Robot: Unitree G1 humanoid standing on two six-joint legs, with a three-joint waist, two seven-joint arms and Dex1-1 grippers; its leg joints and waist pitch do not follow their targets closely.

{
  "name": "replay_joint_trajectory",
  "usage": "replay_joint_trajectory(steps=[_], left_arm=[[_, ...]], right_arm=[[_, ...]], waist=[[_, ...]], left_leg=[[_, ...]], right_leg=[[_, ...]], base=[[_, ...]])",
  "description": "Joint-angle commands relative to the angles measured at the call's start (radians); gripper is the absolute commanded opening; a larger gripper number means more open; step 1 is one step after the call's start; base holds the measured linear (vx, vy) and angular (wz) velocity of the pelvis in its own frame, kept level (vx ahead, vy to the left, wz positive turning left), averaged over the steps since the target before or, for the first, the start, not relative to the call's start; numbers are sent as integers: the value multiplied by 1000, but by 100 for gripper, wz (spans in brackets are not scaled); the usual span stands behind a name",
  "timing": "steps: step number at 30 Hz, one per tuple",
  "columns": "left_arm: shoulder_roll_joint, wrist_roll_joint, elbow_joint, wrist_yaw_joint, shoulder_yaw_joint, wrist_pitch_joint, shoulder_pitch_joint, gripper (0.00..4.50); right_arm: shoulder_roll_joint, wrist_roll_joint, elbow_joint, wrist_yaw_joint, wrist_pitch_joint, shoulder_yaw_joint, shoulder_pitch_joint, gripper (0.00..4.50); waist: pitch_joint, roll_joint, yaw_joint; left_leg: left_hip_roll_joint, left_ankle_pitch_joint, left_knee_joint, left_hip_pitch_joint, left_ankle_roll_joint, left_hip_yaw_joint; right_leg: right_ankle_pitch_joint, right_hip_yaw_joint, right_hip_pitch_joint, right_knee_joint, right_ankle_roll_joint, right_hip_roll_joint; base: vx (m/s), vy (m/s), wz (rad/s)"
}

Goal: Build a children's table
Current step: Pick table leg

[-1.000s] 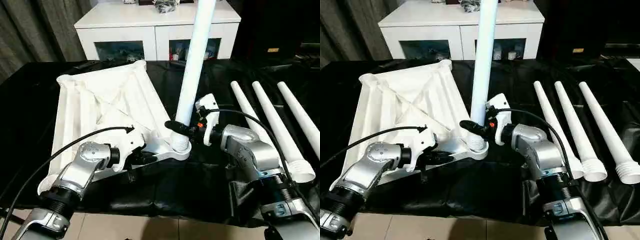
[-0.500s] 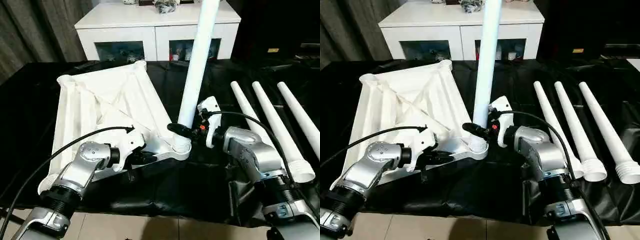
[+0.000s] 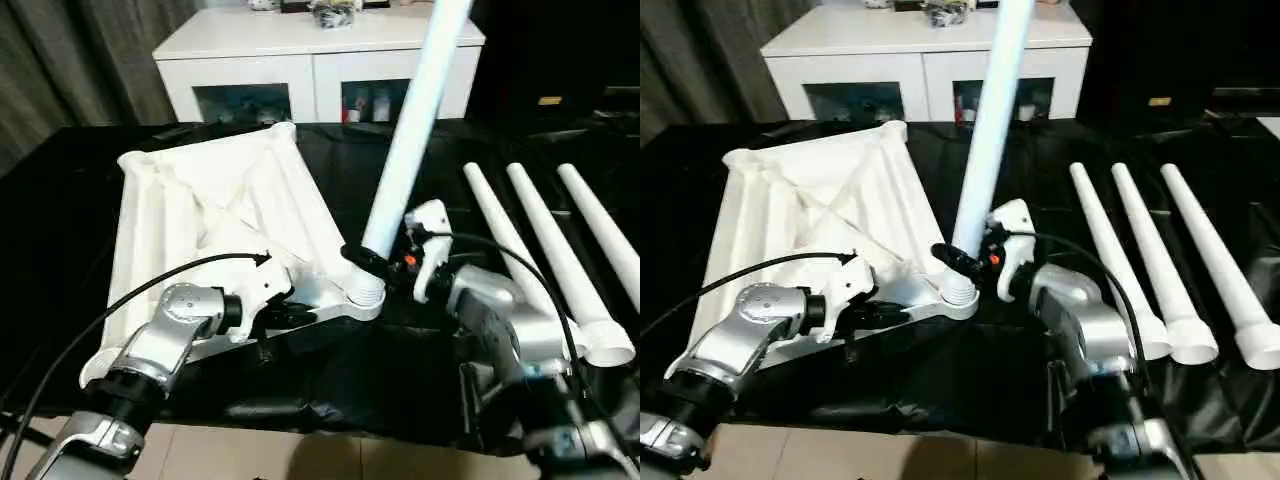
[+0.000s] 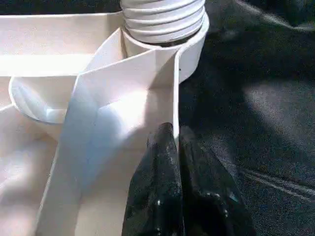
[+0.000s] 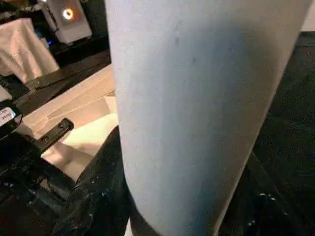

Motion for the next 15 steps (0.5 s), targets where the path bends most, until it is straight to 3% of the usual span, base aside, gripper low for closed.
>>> replay_joint_trajectory(steps=[1,8,15], left_arm=[[7,20,28,26,3,9,-18,0],[-4,25,45,29,0,-1,-32,0],[-10,29,50,36,0,-8,-29,0]], right_arm=[[-8,-39,3,-35,17,6,50,185],[-49,-119,-95,-56,13,83,93,185],[-68,-154,-165,-56,55,146,103,185]], waist=[[-51,7,-5],[-48,12,-5],[-49,-6,-1]], left_leg=[[23,-423,-88,26,-34,-13],[22,-403,-89,22,-24,-13],[24,-386,-91,18,-15,-13]], right_leg=[[-251,13,24,-84,-215,-29],[-316,15,22,-92,-183,-31],[-315,18,21,-90,-175,-31]], base=[[0,0,0],[0,0,0],[0,0,0]])
